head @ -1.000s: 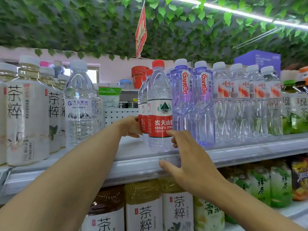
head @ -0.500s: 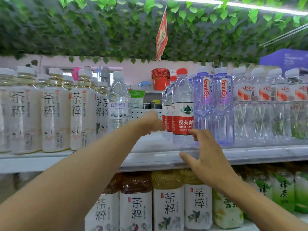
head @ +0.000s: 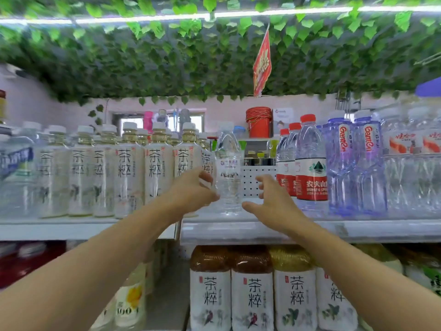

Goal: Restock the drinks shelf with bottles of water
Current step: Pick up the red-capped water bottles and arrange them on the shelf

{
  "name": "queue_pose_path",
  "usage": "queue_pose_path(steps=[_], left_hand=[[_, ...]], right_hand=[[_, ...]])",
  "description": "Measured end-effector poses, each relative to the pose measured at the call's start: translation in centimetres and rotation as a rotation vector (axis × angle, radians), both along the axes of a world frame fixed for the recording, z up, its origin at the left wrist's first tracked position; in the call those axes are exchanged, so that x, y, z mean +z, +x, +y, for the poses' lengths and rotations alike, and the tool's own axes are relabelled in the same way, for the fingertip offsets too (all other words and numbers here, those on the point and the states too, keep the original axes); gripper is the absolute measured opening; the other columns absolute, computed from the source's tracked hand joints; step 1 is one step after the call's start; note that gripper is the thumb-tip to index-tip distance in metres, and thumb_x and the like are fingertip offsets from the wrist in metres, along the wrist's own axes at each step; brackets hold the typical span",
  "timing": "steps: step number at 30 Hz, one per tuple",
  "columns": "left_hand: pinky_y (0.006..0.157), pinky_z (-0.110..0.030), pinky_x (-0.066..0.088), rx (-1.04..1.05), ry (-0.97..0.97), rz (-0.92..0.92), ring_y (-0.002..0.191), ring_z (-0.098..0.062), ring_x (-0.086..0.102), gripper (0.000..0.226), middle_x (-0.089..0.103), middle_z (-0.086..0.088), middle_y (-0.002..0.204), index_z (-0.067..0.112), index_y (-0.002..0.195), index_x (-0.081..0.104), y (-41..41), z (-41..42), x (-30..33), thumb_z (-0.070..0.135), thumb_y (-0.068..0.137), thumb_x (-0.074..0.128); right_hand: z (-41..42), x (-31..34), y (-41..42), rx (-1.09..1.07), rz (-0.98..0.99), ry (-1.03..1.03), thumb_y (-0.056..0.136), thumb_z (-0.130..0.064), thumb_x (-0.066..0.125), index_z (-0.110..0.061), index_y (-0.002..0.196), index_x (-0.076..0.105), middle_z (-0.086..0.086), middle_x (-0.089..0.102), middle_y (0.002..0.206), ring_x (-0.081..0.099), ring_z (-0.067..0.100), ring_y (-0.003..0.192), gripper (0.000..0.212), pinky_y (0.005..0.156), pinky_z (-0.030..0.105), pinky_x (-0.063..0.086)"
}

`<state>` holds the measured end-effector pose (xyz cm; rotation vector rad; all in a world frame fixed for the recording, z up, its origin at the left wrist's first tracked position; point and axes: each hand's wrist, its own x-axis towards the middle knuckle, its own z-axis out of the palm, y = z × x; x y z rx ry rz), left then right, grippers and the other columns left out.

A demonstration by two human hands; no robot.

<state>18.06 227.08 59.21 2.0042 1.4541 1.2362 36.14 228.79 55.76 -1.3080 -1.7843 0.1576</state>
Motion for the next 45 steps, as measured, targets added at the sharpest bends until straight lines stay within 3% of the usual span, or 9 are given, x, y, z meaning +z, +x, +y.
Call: queue_pose_path(steps=[10,15,18,22,26,29,36,41,45], left_hand=[[0.075,-0.025,0.047,0.034,0.032,0.097,0.091,-0.011,0.059,0.04,0.063,0.001,0.103,0.021,0.118,0.05,-2.7,-0.8,-1.3,0.016,0.083,0.069],[0.085,-0.031,0.052,0.115,0.103,0.184,0.091,-0.01,0.06,0.041,0.061,0.005,0.1,0.023,0.117,0.05,-2.5,-0.3,-1.5,0.022,0.082,0.071],[0.072,-0.022,0.048,0.156,0.128,0.179,0.089,-0.009,0.058,0.042,0.062,0.005,0.101,0.023,0.117,0.05,-2.5,0.0,-1.3,0.023,0.081,0.071],[0.067,-0.021,0.047,0.21,0.162,0.171,0.083,-0.006,0.058,0.04,0.061,0.007,0.094,0.023,0.116,0.051,-2.4,0.6,-1.0,0.024,0.082,0.071],[0.079,-0.03,0.053,0.243,0.18,0.159,0.086,-0.009,0.059,0.038,0.062,0.007,0.093,0.023,0.114,0.051,-2.5,1.0,-0.9,0.022,0.082,0.071],[0.081,-0.03,0.051,0.253,0.179,0.131,0.087,-0.01,0.059,0.037,0.063,0.006,0.092,0.021,0.114,0.052,-2.5,1.1,-0.9,0.02,0.081,0.071],[0.065,-0.022,0.046,0.257,0.179,0.119,0.082,-0.005,0.057,0.034,0.061,0.008,0.09,0.024,0.111,0.051,-2.2,1.1,-1.1,0.024,0.083,0.07],[0.062,-0.018,0.042,0.271,0.162,0.138,0.082,-0.005,0.056,0.037,0.061,0.007,0.093,0.023,0.114,0.051,-2.2,0.9,-1.3,0.022,0.082,0.071],[0.064,-0.019,0.044,0.275,0.142,0.149,0.085,-0.007,0.057,0.038,0.062,0.005,0.096,0.023,0.113,0.051,-2.3,0.7,-1.5,0.021,0.081,0.072]], right_hand=[[4.5,2.5,-2.1,0.113,0.233,-0.298,0.078,-0.019,0.076,-0.016,0.147,0.018,0.011,0.043,0.141,0.045,0.028,0.125,0.09,0.105,0.04,0.034],[6.5,2.2,-2.6,0.137,0.228,-0.3,0.073,-0.018,0.08,-0.016,0.134,0.034,0.007,0.056,0.125,0.055,0.025,0.111,0.076,0.093,0.041,0.048],[7.3,2.2,-2.6,0.164,0.23,-0.303,0.071,-0.019,0.082,-0.016,0.134,0.034,0.007,0.055,0.125,0.056,0.025,0.109,0.079,0.083,0.037,0.05],[7.8,2.3,-3.1,0.2,0.226,-0.301,0.071,-0.02,0.082,-0.015,0.136,0.034,0.007,0.051,0.129,0.053,0.027,0.113,0.081,0.087,0.04,0.051],[7.9,2.1,-3.1,0.22,0.22,-0.285,0.07,-0.021,0.082,-0.014,0.135,0.033,0.008,0.05,0.131,0.051,0.028,0.115,0.082,0.087,0.041,0.051],[7.6,2.0,-3.1,0.251,0.222,-0.278,0.07,-0.022,0.083,-0.015,0.135,0.034,0.007,0.05,0.132,0.052,0.027,0.115,0.082,0.08,0.036,0.05],[6.8,1.8,-3.9,0.284,0.175,-0.218,0.07,-0.026,0.083,-0.016,0.138,0.03,0.004,0.05,0.134,0.051,0.025,0.119,0.086,0.099,0.043,0.046],[6.7,1.6,-4.2,0.272,0.177,-0.206,0.072,-0.027,0.081,-0.015,0.143,0.025,0.006,0.045,0.139,0.048,0.026,0.123,0.091,0.102,0.047,0.043],[6.5,1.7,-4.2,0.326,0.209,-0.252,0.076,-0.019,0.077,-0.015,0.136,0.032,0.005,0.051,0.135,0.05,0.025,0.121,0.076,0.103,0.046,0.042]])
